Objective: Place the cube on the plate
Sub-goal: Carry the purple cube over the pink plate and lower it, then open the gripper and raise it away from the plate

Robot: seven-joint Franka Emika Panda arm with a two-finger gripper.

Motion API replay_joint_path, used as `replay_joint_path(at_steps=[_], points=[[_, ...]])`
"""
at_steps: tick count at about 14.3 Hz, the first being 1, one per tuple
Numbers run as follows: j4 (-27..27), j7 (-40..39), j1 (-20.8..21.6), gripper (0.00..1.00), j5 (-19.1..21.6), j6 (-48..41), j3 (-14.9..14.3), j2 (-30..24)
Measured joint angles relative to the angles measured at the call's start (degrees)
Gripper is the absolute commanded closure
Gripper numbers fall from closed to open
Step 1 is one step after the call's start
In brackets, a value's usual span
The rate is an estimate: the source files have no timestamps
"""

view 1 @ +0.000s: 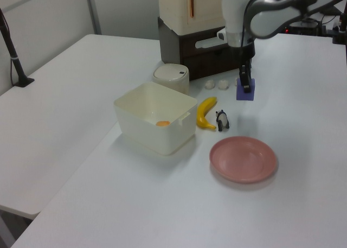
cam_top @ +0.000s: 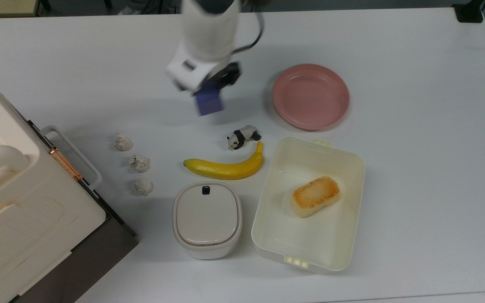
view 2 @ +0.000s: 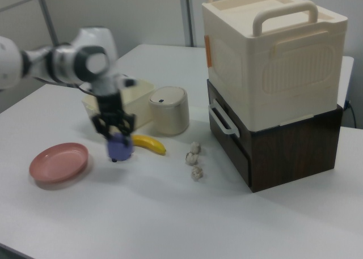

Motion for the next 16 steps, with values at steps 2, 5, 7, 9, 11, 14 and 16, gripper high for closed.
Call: replay_joint_path(at_steps=[2,5,7,9,11,14,16], points=[[-0.2,5.8,6.4,1.0,1.2,-1.4,0.1,-2.2],[-0.4,15.5,14.8,0.93,1.4,0.0,0.1,-1.6],[-0.6,20.1,18.3,0.73,1.4,2.5,0.1,0.0],[-0.7,22.9,20.6,0.0,1.4,5.4,0.1,2.4],[-0.6,24.1,21.6,0.0,1.4,6.8,0.1,4.9],[-0.1,24.4,21.6,0.0,1.4,6.8,0.0,4.9],[1.5,24.6,21.3,0.0,1.4,3.9,-0.1,2.6]])
